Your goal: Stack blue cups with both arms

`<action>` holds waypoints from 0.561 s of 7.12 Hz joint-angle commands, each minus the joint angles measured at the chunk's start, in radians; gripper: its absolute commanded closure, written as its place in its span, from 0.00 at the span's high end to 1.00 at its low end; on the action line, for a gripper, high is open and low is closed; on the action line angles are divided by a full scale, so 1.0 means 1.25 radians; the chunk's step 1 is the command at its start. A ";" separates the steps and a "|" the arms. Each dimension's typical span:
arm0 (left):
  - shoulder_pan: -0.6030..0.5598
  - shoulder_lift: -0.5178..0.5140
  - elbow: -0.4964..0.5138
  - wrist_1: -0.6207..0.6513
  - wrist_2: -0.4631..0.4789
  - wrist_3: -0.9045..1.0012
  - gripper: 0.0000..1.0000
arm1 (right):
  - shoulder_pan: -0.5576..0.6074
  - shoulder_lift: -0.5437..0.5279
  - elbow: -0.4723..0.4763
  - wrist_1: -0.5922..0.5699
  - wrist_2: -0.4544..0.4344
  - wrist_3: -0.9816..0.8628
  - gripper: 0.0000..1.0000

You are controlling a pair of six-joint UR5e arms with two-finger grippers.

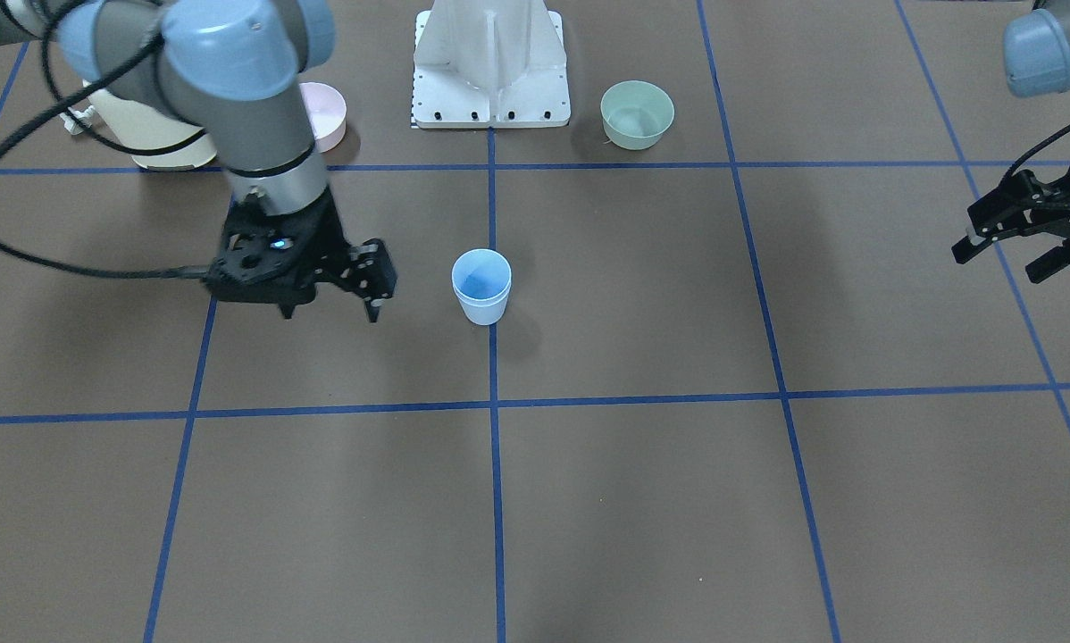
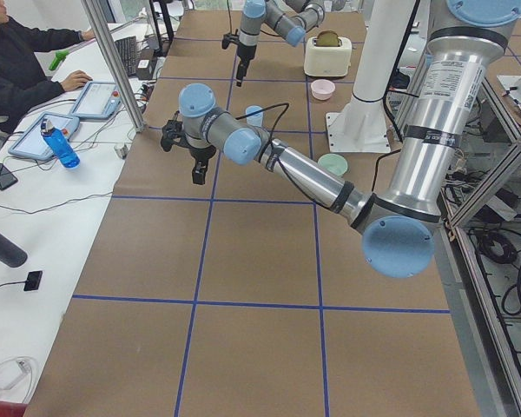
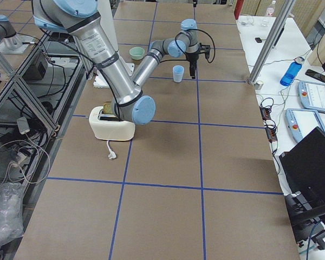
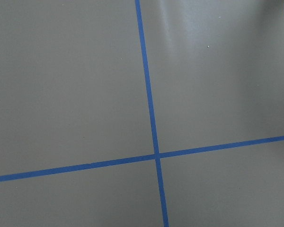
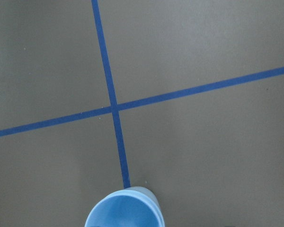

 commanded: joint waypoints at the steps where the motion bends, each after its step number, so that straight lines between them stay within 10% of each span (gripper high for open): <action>1: -0.045 0.044 0.008 0.001 -0.001 0.106 0.98 | 0.242 -0.107 -0.063 0.015 0.170 -0.337 1.00; 4: -0.146 0.055 0.058 0.044 -0.070 0.262 0.98 | 0.435 -0.206 -0.188 0.131 0.300 -0.577 1.00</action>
